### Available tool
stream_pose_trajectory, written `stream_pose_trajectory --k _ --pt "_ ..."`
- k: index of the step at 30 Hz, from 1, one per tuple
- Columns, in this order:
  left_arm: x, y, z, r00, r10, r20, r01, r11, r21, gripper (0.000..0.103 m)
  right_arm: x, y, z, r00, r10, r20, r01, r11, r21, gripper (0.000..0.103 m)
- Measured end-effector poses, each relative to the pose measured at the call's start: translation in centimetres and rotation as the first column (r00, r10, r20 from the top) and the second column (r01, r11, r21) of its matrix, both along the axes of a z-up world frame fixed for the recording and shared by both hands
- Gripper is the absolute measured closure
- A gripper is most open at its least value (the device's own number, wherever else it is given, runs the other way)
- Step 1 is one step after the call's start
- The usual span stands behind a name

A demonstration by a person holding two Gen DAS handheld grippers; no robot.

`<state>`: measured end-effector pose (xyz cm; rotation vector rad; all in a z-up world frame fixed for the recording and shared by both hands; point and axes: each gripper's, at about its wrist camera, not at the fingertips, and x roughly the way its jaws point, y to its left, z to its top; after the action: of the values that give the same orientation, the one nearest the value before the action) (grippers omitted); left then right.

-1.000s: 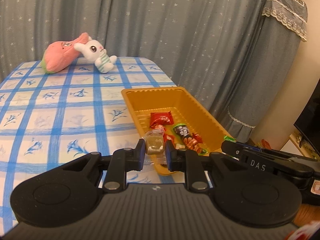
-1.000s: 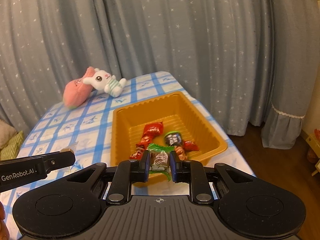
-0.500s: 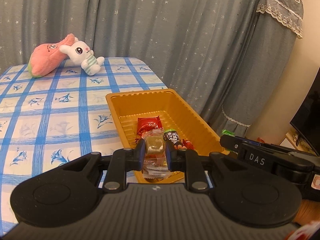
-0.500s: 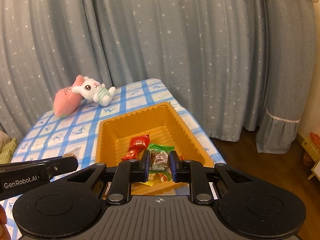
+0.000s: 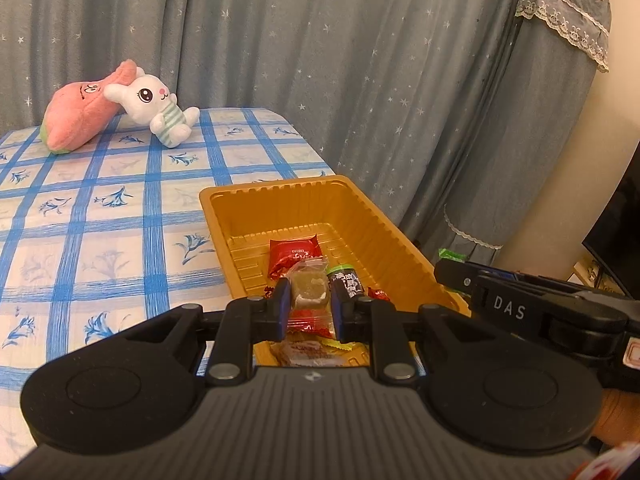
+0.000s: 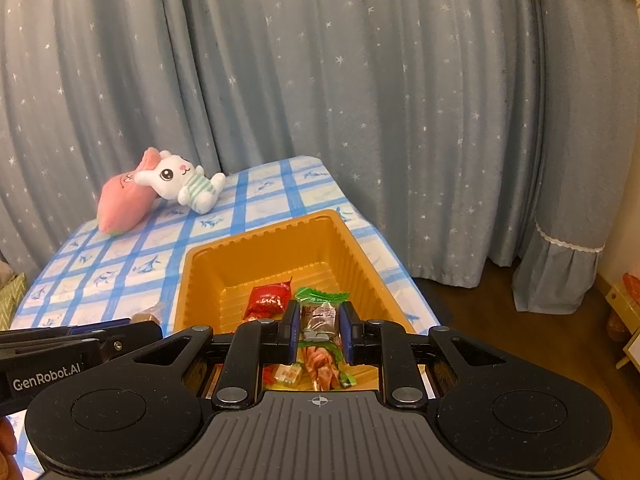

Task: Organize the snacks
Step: 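Lower both grippers into the tray and open them to release the candies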

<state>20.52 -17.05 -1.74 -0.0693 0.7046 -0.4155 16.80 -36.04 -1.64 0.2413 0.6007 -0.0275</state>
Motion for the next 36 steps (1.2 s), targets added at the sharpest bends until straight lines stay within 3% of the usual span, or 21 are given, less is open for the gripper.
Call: stream_pose_trajectory --k 20,29,31,33,36 --pt "3.8 -1.7 -2.2 0.999 -0.029 -0.043 0.03 0.999 0.023 0.084 3.0 -0.6 -0.9 1.0 -0.003 -0.015 0.003 1.0 0.008 0.082" --pt "5.0 -1.8 -2.5 0.997 -0.053 -0.055 0.051 0.998 -0.022 0.084 3.8 -0.7 -1.4 1.0 -0.006 -0.022 0.006 1.0 0.007 0.082" --pt "5.3 -1.8 -2.6 0.996 -0.055 -0.064 0.054 0.998 -0.027 0.077 3.8 -0.7 -1.4 1.0 -0.007 -0.022 0.007 1.0 0.007 0.082" --pt "5.0 -1.5 -2.5 0.998 -0.048 -0.048 0.047 0.999 -0.021 0.06 3.9 -0.8 -1.4 1.0 -0.007 -0.021 0.007 1.0 0.01 0.082" --pt "4.5 -0.8 -2.3 0.999 -0.036 -0.036 0.036 0.999 -0.007 0.06 3.9 -0.8 -1.4 1.0 -0.009 -0.021 0.009 1.0 0.01 0.082"
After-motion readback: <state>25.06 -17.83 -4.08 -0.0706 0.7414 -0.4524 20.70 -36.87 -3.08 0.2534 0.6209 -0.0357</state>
